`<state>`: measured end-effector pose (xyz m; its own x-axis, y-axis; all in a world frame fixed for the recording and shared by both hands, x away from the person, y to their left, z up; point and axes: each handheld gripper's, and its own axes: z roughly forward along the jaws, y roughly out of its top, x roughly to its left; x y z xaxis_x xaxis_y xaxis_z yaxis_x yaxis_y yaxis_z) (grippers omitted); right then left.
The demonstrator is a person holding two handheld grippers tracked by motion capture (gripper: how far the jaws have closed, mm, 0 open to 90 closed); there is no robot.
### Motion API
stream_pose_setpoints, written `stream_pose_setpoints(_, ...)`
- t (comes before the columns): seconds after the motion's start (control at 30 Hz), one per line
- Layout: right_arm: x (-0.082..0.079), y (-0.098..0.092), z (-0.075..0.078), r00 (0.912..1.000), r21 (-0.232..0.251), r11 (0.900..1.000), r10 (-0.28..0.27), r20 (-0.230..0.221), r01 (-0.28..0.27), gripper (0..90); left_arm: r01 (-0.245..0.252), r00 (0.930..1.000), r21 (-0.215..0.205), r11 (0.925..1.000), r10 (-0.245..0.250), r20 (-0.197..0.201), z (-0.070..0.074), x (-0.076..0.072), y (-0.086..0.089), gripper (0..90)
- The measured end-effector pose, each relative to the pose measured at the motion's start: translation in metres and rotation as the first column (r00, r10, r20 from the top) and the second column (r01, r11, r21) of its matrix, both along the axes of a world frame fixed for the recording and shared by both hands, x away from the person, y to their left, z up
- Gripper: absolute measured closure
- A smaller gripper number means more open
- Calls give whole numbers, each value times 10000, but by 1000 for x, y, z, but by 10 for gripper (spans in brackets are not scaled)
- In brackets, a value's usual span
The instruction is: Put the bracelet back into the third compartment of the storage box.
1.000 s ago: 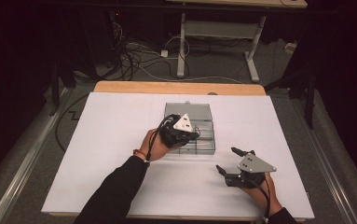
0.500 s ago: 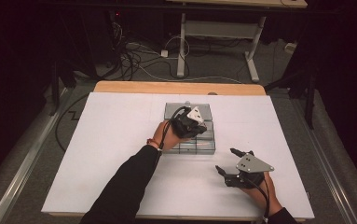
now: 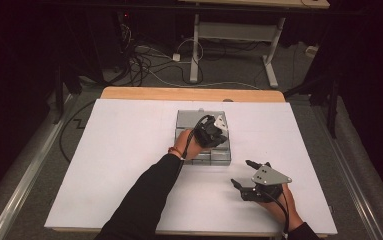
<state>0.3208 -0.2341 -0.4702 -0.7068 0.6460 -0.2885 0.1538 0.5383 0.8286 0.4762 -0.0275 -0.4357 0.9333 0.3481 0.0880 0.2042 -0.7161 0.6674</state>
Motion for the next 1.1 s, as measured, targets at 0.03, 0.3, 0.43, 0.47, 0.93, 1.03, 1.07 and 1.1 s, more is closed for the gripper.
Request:
stream_pose_setpoints(0.03,0,0,0,10000,14,10000,-14,-3,14,223,-34,10000,-25,10000,34,-2,0,0,0,868)
stream_pose_setpoints(0.3,0,1,0,10000,1,10000,31,4,-31,223,-250,9996,13,9997,250,87,2,-2,2,800)
stream_pose_setpoints(0.43,-1,1,1,10000,6,10000,37,6,-37,223,-231,9996,46,9997,231,148,3,-4,1,798)
stream_pose_setpoints(0.47,-1,1,1,10000,14,10000,33,3,-33,223,-248,9996,42,9997,247,152,3,-4,1,797)
stream_pose_setpoints(0.93,-1,-1,2,10000,70,10000,-17,47,17,228,-302,9989,293,9991,291,381,5,-13,14,770)
stream_pose_setpoints(1.03,-2,-1,2,10000,104,9999,-40,43,39,228,-379,9983,176,9991,371,442,8,-14,18,770)
stream_pose_setpoints(1.07,-2,-1,2,10000,111,9999,-42,51,41,228,-402,9979,153,9991,394,509,9,-14,19,770)
stream_pose_setpoints(1.1,-2,-1,3,10000,108,9999,-35,69,34,228,-407,9978,107,9991,401,522,10,-15,21,770)
